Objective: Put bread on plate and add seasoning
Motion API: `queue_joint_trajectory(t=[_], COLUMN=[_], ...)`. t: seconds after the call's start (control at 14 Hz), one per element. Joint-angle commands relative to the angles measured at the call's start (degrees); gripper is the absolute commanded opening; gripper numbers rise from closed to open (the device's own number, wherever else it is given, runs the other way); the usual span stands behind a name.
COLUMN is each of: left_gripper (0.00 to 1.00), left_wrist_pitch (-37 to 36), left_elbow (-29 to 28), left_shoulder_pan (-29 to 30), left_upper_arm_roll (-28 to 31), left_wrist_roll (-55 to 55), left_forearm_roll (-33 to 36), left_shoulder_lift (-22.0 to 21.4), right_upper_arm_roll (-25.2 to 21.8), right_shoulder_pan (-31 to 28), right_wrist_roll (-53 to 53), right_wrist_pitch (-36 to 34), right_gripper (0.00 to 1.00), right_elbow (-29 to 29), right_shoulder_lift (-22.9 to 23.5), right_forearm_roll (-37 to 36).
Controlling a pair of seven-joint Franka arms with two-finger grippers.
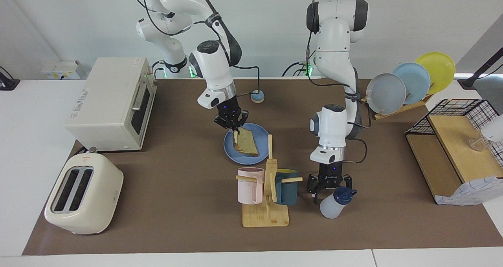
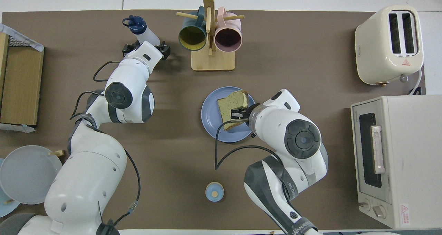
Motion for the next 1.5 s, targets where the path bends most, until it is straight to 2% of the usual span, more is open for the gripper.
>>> queue_joint_trajectory(t=[0.0,0.07,0.21,0.28,0.36,0.43,0.57,0.71,0.85,1.0,1.07,1.21,1.28,1.42], left_gripper=[1.00,1.00,1.00,0.92,0.55,0.01,0.00,0.00,0.00,0.00,0.00,0.00,0.00,0.00], left_wrist_pitch=[0.72,0.89,0.98,0.54,0.10,-0.42,-1.13,-1.83,-5.59,-17.67,-26.18,-36.42,-38.46,-42.94], left_elbow=[4.09,4.00,3.65,3.22,3.12,2.51,1.20,-2.05,-3.11,-4.16,-4.52,-7.23,-9.51,-14.87], left_shoulder_pan=[2.56,2.47,2.30,2.30,1.95,1.69,1.59,1.51,1.33,1.24,1.77,2.38,2.39,2.30], left_upper_arm_roll=[-0.62,-0.62,-0.62,-0.62,-0.62,-0.62,-0.70,-0.71,-0.71,-0.53,-0.53,-0.44,-0.44,-0.44], left_wrist_roll=[-0.76,-0.85,-0.85,-0.93,-0.93,-0.93,-0.85,-0.50,-0.32,2.12,9.54,25.97,29.96,36.99], left_forearm_roll=[0.99,0.73,0.46,0.46,0.46,0.37,0.29,0.29,0.29,0.63,0.72,0.64,0.64,0.73], left_shoulder_lift=[2.50,2.50,1.63,0.49,0.48,0.22,-0.66,-3.90,-7.15,-13.90,-18.46,-25.94,-29.28,-36.49], right_upper_arm_roll=[0.44,0.44,0.35,0.35,0.35,0.35,0.26,0.26,0.35,0.44,0.53,0.44,0.53,0.44], right_shoulder_pan=[-0.44,-0.44,-0.87,-1.14,-1.75,-2.97,-4.30,-4.91,-4.40,-4.13,-3.08,-2.63,-2.63,-2.11], right_wrist_roll=[-0.15,-0.33,-1.29,-2.69,-4.70,-5.94,-6.57,-6.57,-7.88,-8.59,-8.33,-9.11,-9.20,-8.68], right_wrist_pitch=[0.81,0.81,0.81,0.81,0.11,-0.07,-0.68,-1.91,-4.01,-4.55,-5.07,-7.70,-13.89,-25.94], right_gripper=[0.40,0.99,1.00,1.00,1.00,1.00,1.00,1.00,1.00,1.00,1.00,1.00,1.00,1.00], right_elbow=[-2.11,-2.03,-1.33,-0.19,1.56,2.53,3.68,3.77,3.69,3.77,3.86,6.48,10.59,19.64], right_shoulder_lift=[-1.81,-1.81,-1.63,-1.20,-0.76,-0.15,0.12,-0.22,-0.67,-0.93,-2.24,-2.78,-2.34,-0.68], right_forearm_roll=[1.09,1.09,1.09,1.09,1.09,1.09,1.00,1.00,1.00,0.92,0.92,1.00,1.35,8.43])
